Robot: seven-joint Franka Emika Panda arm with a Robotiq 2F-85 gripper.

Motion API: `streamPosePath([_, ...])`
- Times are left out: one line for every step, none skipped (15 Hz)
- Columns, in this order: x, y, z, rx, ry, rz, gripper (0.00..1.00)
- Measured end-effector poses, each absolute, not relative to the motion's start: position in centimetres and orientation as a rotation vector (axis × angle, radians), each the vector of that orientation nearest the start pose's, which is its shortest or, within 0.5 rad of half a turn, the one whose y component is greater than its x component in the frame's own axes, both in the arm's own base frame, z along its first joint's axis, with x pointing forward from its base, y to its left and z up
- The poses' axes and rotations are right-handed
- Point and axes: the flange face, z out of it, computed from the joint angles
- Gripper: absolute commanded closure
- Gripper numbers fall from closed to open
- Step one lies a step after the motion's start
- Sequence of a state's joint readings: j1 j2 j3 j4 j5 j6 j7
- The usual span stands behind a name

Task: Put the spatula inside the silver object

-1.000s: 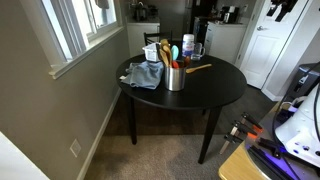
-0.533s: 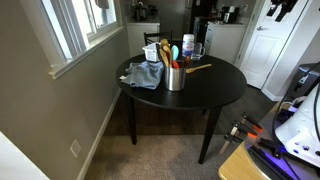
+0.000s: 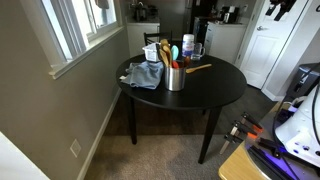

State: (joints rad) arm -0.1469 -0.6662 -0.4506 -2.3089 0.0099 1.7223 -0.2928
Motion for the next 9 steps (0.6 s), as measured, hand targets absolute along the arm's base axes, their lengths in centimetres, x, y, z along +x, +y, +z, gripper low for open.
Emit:
streamPosePath([29.6, -24.8, 55.9, -2.867, 0.313, -0.206, 0.00])
streamPosePath([30.3, -26.1, 55.6, -2.863, 0.305, -0.208, 0.00])
streamPosePath([31.1, -27.2, 55.3, -2.858, 0.291, -0.207, 0.00])
streamPosePath([32.0, -28.1, 55.0, -2.855, 0.272, -0.206, 0.00])
streamPosePath([33.0, -28.8, 54.6, -2.852, 0.247, -0.203, 0.00])
streamPosePath([34.0, -29.3, 54.3, -2.851, 0.223, -0.198, 0.00])
streamPosePath([35.0, -29.6, 53.9, -2.850, 0.199, -0.192, 0.00])
streamPosePath([36.1, -29.9, 53.5, -2.850, 0.181, -0.185, 0.00])
streamPosePath([37.1, -30.2, 53.1, -2.851, 0.169, -0.177, 0.00])
